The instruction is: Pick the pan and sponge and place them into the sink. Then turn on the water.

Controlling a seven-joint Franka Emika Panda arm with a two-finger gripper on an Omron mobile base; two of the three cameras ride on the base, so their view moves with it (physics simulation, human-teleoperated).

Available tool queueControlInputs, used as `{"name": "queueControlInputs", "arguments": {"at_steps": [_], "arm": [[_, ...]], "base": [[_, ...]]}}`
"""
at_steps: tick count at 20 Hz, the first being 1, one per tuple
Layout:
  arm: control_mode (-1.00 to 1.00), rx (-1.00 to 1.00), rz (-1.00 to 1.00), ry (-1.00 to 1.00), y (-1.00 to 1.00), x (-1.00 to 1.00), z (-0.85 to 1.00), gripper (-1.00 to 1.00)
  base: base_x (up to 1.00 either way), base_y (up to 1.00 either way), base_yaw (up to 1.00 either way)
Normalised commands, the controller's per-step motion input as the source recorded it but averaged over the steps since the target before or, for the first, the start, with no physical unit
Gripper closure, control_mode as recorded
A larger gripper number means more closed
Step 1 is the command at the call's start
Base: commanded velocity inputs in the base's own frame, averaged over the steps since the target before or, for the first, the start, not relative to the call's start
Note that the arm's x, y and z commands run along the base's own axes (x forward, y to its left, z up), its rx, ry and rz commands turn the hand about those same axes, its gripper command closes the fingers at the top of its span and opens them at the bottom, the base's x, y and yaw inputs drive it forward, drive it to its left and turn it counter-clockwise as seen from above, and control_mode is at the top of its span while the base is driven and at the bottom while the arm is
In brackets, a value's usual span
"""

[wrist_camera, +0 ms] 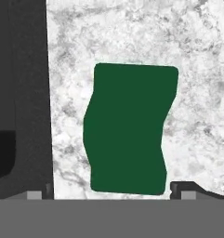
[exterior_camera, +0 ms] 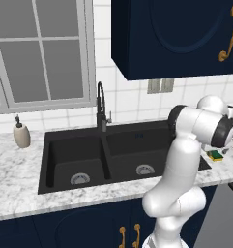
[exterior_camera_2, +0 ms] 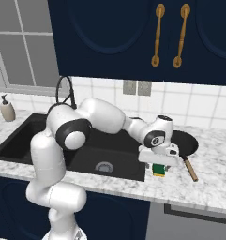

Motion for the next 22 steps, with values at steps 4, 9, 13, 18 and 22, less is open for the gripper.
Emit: {"name": "queueControlInputs", "arguments": {"at_steps": [4,9,13,18,22], "arm": [[-1.0,0.01,0.0,0.0,-0.23,0.26,-0.27,-1.0],[-1.0,0.0,0.0,0.0,-0.04,0.05,-0.36,-1.0],[-1.0,0.0,0.0,-0.04,0.09,-0.05,-0.51,1.0],[-1.0,0.0,0.01,-0.01,0.08,-0.04,-0.03,1.0],[-1.0,0.0,0.16,-0.01,0.87,-0.24,-0.03,1.0]], "base": [[0.0,0.0,0.0],[0.0,0.0,0.0],[0.0,0.0,0.0],[0.0,0.0,0.0],[0.0,0.0,0.0]]}}
